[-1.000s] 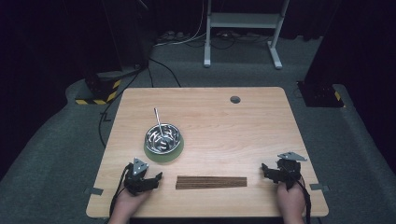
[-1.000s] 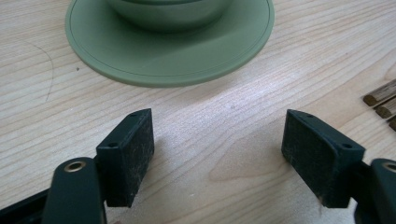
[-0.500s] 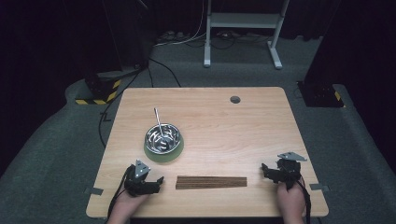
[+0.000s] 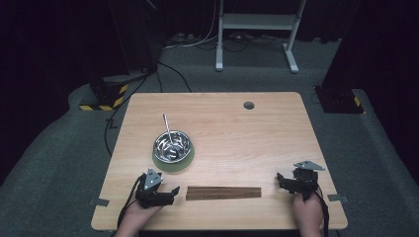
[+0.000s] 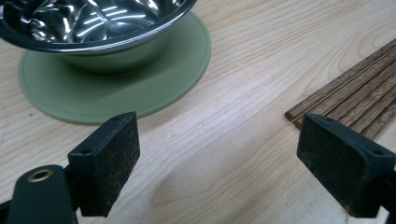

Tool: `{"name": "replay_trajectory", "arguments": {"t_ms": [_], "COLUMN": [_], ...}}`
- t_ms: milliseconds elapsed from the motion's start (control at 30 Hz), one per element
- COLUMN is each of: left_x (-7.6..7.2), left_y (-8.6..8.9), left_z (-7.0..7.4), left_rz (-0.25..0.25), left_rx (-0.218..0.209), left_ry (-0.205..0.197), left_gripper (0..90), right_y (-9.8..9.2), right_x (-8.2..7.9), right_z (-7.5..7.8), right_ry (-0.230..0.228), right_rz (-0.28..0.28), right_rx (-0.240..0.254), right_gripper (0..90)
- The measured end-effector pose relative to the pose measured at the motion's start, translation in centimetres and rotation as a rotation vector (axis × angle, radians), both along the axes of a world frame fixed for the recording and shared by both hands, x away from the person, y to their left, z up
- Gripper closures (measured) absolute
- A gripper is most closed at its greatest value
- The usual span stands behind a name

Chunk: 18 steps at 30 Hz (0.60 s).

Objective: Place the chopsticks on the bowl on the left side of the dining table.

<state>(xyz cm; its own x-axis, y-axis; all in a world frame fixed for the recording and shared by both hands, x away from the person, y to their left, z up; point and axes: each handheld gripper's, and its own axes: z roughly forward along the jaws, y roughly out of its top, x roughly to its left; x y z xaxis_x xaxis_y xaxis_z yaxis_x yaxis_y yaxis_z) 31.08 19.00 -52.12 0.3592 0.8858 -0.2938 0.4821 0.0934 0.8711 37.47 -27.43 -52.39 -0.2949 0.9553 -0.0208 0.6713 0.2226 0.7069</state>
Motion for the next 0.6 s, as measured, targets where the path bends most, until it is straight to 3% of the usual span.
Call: {"name": "replay_trajectory", "arguments": {"t_ms": [300, 333, 367, 433, 467, 500, 533, 600], "left_x": [0.6, 0.7, 0.8, 0.9, 0.9, 1.0, 1.1, 1.2], "left_y": [-0.9, -1.1, -1.4, -1.5, -1.8, -1.9, -2.1, -2.2], "left_z": [0.4, 0.4, 0.5, 0.7, 0.7, 0.7, 0.7, 0.6], "left_rz": [-0.045, -0.046, -0.041, -0.084, -0.085, -0.09, -0.082, -0.129], "left_rx": [-0.014, -0.02, -0.052, -0.049, -0.068, -0.056, -0.07, -0.056], "left_ry": [-0.001, 0.003, 0.003, -0.001, -0.013, -0.021, -0.03, -0.025], "left_gripper": [15.0, 15.1, 15.1, 15.7, 16.5, 20.1, 24.4, 32.8], "right_y": [0.1, 0.1, 0.1, 0.0, 0.0, 0.0, 0.0, 0.0], "right_x": [0.0, 0.0, 0.0, 0.0, 0.0, 0.0, 0.0, 0.0], "right_z": [0.1, 0.1, 0.1, 0.1, 0.0, 0.1, 0.1, 0.1], "right_ry": [0.013, 0.013, 0.014, 0.012, 0.007, 0.013, 0.011, 0.012], "right_rz": [0.005, 0.004, 0.004, 0.006, 0.005, 0.006, 0.01, 0.007], "right_rx": [0.009, 0.008, 0.008, 0.006, 0.004, 0.009, 0.005, 0.008], "right_gripper": [10.9, 10.9, 10.9, 10.9, 10.9, 10.9, 10.9, 10.9]}}
